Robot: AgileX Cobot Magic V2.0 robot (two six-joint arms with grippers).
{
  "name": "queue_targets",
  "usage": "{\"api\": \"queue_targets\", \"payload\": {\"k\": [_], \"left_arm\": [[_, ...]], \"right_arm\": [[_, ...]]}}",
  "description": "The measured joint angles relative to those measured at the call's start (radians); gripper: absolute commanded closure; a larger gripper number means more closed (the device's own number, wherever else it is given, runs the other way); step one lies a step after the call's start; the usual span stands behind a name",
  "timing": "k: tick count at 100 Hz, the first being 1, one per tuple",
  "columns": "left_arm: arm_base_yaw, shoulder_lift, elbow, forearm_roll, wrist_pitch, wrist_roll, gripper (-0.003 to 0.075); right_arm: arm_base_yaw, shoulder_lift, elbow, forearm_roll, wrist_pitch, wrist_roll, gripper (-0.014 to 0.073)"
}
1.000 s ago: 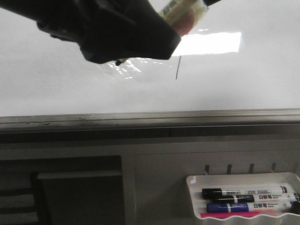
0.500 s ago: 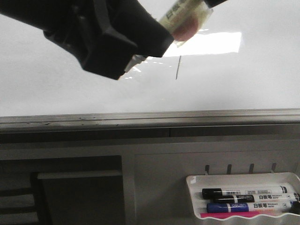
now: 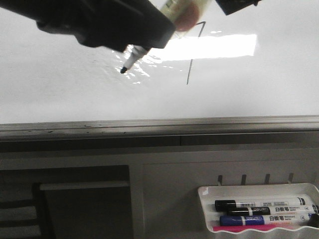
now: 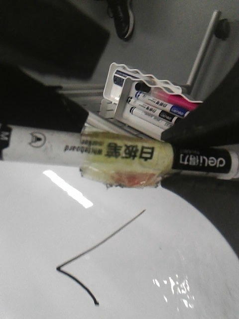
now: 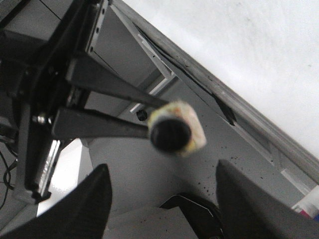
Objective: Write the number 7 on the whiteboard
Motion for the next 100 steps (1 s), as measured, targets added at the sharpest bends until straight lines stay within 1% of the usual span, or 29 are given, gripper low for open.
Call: {"api": "queue_targets", "payload": {"k": [8, 19, 32, 42, 51, 64, 85, 100], "left_arm": [[0.046, -0.035, 0.000, -0.077, 0.006, 0.000, 0.0741], [0.126, -0.083, 0.008, -0.235, 0.008, 0.000, 0.0741], [0.209, -0.113, 0.024, -0.458, -0.020, -0.002, 0.0741], [0.245, -0.102, 0.038, -0.562, -0.054, -0.002, 0.0741], [0.257, -0.067, 0.041, -0.605, -0.093, -0.002, 0.0741], [0.261, 0.009, 0.041, -0.624, -0.152, -0.004, 0.0741], [0.261, 0.139, 0.018, -0.656, -0.207, -0.004, 0.0741], [0.261, 0.187, 0.011, -0.686, -0.247, -0.004, 0.0741]], "right_arm": [[-0.031, -0.029, 0.000, 0.000, -0.002, 0.002, 0.0155], [-0.074, -0.085, 0.003, -0.009, -0.021, 0.007, 0.0155], [-0.114, -0.157, 0.054, -0.016, -0.055, 0.014, 0.0155], [-0.116, -0.218, 0.112, -0.018, -0.099, 0.015, 0.0155], [-0.116, -0.262, 0.160, -0.018, -0.133, 0.015, 0.0155], [-0.116, -0.294, 0.200, -0.018, -0.157, 0.015, 0.0155], [-0.116, -0.297, 0.208, -0.020, -0.166, 0.015, 0.0155], [-0.118, -0.297, 0.208, -0.020, -0.166, 0.015, 0.0155]]}}
